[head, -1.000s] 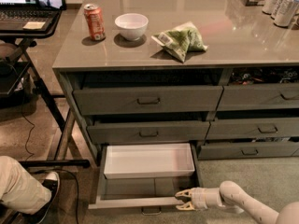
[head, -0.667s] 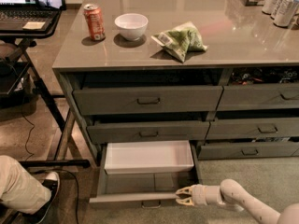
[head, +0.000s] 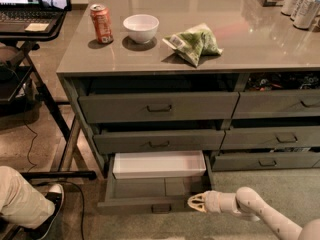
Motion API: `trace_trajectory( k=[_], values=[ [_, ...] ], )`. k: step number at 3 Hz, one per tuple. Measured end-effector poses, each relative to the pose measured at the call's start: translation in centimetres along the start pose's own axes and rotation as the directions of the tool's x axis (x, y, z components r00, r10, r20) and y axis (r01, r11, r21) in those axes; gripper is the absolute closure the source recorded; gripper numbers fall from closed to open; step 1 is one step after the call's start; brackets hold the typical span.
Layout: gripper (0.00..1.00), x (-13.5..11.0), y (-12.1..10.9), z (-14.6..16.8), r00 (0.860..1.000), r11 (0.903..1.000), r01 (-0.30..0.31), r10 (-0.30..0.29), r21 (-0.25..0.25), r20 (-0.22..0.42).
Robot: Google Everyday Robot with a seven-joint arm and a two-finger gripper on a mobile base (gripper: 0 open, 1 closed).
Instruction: Close bottom drawer
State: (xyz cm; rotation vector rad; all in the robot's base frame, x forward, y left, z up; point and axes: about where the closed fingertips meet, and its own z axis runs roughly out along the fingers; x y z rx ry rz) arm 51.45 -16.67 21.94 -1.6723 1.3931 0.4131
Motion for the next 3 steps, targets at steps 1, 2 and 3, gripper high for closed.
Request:
trace_trajectory(
  k=[1,2,3],
  values=[
    [1.00,0.4,-0.4,0.0,1.000,0.9998,-0.002,0.002,0.022,0.001],
    [1.00,0.7,0.3,-0.1,0.999,0.9984,-0.054,0.054,-0.014,0.006],
    [1.00,0.6,2.3,0.2,0.983,0.9791,-0.182,0.183,-0.091,0.011]
  ],
)
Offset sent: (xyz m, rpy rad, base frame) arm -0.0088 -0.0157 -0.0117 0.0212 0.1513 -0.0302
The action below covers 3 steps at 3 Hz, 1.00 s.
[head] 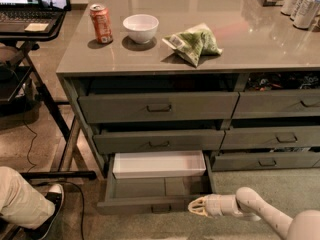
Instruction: Close bottom drawer
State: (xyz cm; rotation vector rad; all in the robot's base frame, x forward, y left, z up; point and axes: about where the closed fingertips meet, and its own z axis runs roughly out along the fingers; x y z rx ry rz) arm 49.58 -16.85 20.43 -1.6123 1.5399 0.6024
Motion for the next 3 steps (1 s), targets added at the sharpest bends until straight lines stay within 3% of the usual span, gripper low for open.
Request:
trace_trajectory(
  k=[1,2,3],
  values=[
    [1.00,0.5,1.7,0.6,0.995,0.9938,-0.100,0.100,-0.048,0.002],
    [0.81,1.8,2.0,1.4,0.990,0.9877,-0.142,0.142,-0.065,-0.008],
    [0.57,2.5,1.0,1.9,0.989,0.9875,-0.146,0.145,-0.060,-0.015]
  ],
)
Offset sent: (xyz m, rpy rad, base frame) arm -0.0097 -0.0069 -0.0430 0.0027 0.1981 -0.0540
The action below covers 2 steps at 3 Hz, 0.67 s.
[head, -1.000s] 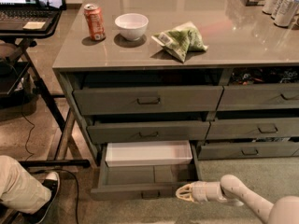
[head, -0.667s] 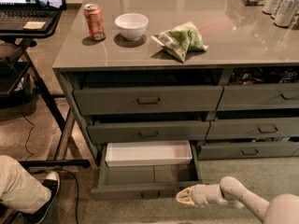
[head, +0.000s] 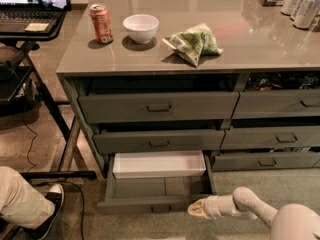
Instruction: Close bottom drawer
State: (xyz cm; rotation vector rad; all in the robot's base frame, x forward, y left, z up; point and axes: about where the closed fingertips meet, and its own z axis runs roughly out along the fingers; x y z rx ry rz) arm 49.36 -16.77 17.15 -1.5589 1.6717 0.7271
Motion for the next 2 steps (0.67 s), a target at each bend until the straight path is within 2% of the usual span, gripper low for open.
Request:
trace_trajectory(
  k=[2],
  values=[
    [0.11,-0.6,-1.6,1.1,1.000,0.9999,0.010,-0.010,0.003,-0.012]
  ],
)
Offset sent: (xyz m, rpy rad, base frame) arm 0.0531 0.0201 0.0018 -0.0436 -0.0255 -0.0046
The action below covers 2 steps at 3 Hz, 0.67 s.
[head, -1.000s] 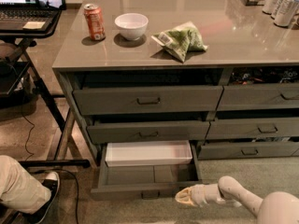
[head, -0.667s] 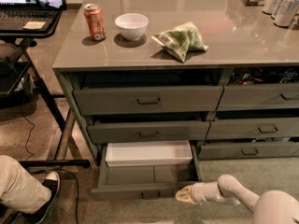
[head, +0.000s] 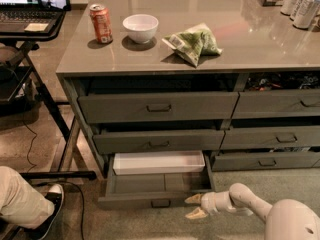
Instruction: Close bottom drawer
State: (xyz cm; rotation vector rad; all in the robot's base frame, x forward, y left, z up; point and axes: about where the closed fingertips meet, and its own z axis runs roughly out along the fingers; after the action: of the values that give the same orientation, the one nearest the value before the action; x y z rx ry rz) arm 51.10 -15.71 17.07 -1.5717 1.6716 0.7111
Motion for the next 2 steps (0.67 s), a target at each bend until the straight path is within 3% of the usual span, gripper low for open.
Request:
trace_trajectory(
  k=[1,2],
  values=[
    [0.00,0.00,0.01,0.00,1.000,1.0000,0.000,0.000,0.000,0.000],
    [0.00,-0.30,-0.77,0.46,1.000,1.0000,0.004,-0.004,0.006,-0.017]
  ],
)
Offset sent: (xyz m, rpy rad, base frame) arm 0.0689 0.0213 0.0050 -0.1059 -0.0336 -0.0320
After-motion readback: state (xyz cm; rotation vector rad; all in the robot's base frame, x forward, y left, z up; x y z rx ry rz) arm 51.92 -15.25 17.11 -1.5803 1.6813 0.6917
